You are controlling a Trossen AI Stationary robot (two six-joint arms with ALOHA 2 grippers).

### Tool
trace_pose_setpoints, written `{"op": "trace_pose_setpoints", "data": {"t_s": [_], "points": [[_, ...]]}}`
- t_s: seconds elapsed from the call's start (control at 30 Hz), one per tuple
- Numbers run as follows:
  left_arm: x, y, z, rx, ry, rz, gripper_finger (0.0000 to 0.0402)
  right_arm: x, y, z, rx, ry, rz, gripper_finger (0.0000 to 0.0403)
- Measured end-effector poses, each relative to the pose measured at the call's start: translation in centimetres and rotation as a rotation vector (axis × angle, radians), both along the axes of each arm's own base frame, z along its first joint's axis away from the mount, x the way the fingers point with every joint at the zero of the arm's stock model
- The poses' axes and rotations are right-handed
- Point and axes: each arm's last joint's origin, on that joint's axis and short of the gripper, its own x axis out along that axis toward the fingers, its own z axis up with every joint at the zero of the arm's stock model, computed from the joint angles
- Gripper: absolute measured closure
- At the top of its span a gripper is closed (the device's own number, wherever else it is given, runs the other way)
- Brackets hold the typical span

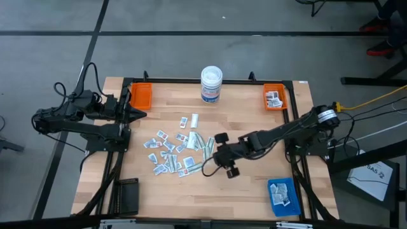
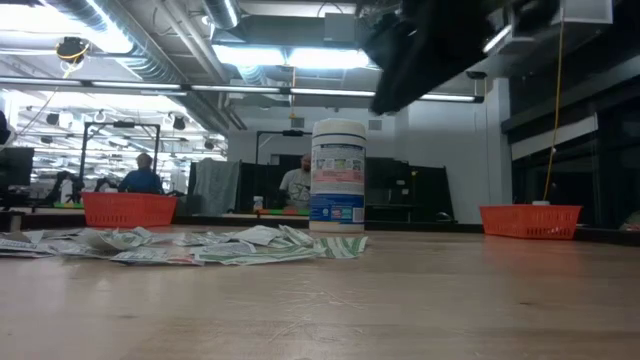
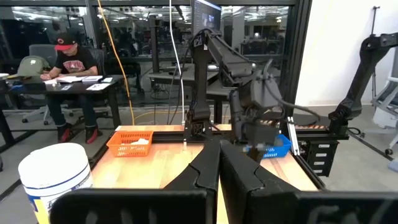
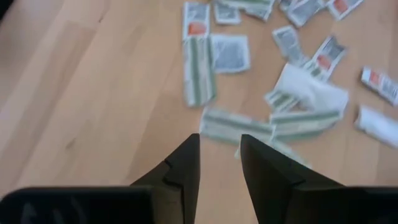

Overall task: Pick & Place First Aid Supplies
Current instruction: Put the blue alcohol pad into the blue bin

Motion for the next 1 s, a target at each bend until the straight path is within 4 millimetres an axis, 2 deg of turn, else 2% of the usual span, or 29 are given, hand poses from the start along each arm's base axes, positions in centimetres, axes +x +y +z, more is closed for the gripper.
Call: {"op": "trace_pose_setpoints", "data": {"t_s": [0.37,0.57,0.8,1.0], "points": [[0.0,0.0,0.0,0.000,0.000,0.000,0.0398,4.6,-2.0,-3.6,-0.023,-0.128,0.003,0.0287],[0.0,0.0,0.0,0.000,0.000,0.000,0.0398,6.1,-2.4,-5.5,-0.043,-0.162,0.020,0.0287],[0.0,0.0,0.0,0.000,0.000,0.000,0.0398,7.7,-2.2,-7.8,0.053,-0.214,0.095,0.0287],[0.0,0.0,0.0,0.000,0.000,0.000,0.0398,8.7,-2.6,-9.2,0.062,-0.264,0.086,0.0287]]}}
